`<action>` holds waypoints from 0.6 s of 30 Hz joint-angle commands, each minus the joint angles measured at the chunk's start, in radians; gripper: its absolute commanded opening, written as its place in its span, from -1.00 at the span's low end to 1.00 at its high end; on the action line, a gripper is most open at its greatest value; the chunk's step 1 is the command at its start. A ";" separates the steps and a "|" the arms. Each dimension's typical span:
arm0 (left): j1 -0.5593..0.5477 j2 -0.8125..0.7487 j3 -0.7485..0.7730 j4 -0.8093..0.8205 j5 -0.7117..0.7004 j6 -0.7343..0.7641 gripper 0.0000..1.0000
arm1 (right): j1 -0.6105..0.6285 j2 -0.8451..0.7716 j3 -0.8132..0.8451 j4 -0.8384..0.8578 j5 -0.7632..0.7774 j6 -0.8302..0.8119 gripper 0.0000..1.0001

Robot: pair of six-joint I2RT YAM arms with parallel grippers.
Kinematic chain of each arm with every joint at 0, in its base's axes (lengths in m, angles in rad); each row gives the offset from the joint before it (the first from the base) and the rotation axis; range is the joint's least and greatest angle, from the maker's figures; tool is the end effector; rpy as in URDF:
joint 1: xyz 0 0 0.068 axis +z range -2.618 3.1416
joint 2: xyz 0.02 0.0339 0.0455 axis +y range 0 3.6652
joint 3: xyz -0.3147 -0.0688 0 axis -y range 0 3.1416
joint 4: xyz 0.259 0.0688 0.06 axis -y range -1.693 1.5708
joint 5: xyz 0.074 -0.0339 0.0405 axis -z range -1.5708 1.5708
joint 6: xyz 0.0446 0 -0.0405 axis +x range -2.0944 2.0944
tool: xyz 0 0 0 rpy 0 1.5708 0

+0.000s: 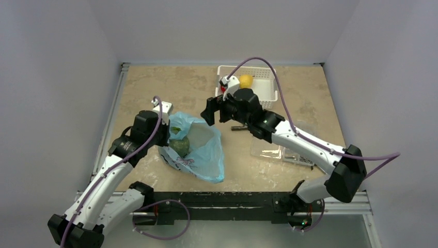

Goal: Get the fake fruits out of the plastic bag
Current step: Adjust the plastic bag at the center of the board.

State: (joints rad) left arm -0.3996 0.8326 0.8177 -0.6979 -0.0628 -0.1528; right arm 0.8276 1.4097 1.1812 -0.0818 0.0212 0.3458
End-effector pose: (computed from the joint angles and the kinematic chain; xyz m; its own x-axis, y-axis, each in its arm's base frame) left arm 0.1464 -0.0588 0.3249 -0.6479 0.1087 -0.7540 0.2488 0.9657 -0.0746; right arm 0.2364 0.2558 0.3877 -0.4393 0.0228 -0.8981 -0.6097 0.7266 0.3167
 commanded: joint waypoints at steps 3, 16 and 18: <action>0.002 0.006 0.040 0.002 -0.024 -0.004 -1.00 | 0.155 -0.079 -0.108 0.226 -0.105 0.094 0.65; 0.002 -0.015 0.029 0.024 0.046 -0.038 -1.00 | 0.260 0.120 -0.245 0.400 0.015 0.133 0.13; 0.002 0.002 0.057 0.017 0.109 -0.062 -1.00 | 0.259 0.161 -0.255 0.437 0.026 0.177 0.12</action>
State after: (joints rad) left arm -0.3996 0.8326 0.8211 -0.7120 -0.0490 -0.1726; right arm 1.0874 1.5227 0.9409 0.2356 -0.0093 0.4614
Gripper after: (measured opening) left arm 0.008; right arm 0.567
